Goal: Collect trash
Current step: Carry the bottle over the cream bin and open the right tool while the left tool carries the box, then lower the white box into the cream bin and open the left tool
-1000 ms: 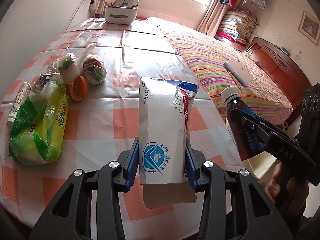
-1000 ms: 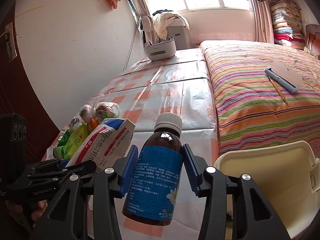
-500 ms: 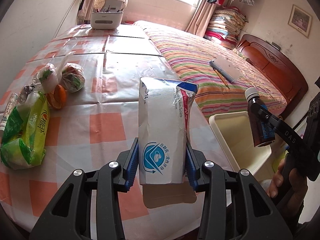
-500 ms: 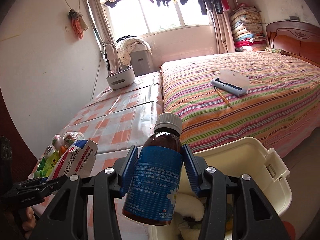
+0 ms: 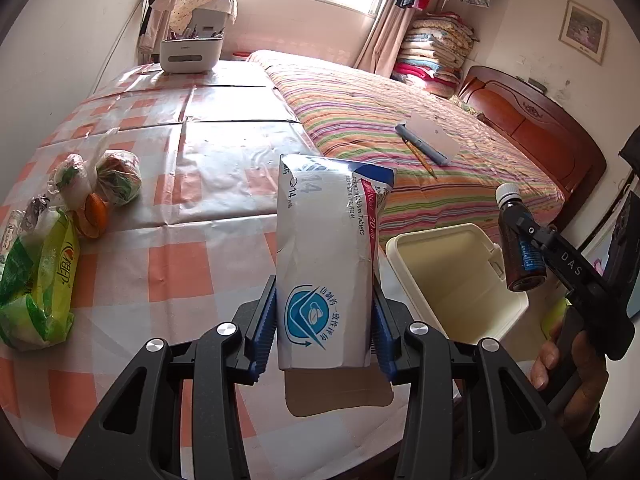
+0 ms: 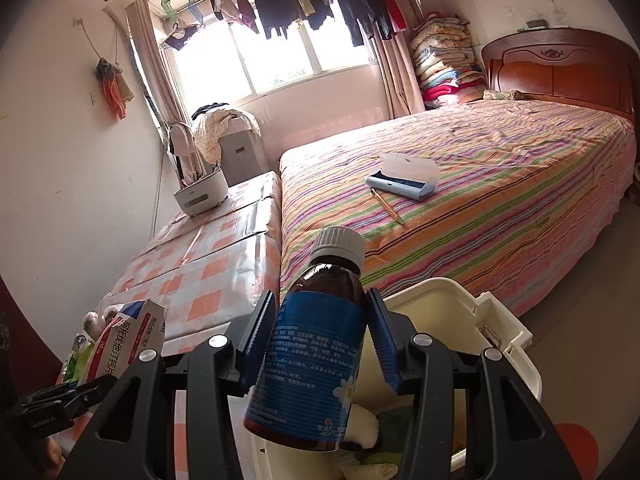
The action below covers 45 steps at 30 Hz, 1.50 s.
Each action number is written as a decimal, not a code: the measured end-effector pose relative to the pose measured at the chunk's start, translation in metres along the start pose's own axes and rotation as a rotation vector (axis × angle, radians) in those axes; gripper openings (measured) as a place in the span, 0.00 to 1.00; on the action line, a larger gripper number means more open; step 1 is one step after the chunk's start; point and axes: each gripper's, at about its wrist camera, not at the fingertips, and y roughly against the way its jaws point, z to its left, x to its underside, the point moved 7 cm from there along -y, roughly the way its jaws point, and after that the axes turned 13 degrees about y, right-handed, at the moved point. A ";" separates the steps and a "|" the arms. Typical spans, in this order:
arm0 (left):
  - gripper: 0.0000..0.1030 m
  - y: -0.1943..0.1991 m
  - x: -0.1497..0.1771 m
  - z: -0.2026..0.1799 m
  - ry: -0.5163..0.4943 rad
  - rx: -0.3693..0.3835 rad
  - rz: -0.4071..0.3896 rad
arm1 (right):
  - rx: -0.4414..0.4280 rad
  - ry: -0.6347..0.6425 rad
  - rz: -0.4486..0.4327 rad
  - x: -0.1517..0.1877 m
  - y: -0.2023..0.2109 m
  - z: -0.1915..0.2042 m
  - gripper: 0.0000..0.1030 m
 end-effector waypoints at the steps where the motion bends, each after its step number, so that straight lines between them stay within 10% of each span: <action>1: 0.39 0.000 0.000 -0.002 -0.005 -0.001 0.000 | 0.001 -0.001 0.002 0.000 0.000 0.000 0.44; 17: 0.40 -0.006 -0.015 -0.053 -0.063 0.060 -0.016 | 0.050 -0.223 -0.226 -0.015 0.044 -0.050 0.45; 45: 0.53 -0.072 0.018 -0.146 -0.250 0.122 0.132 | 0.051 -0.328 -0.297 -0.013 0.061 -0.077 0.54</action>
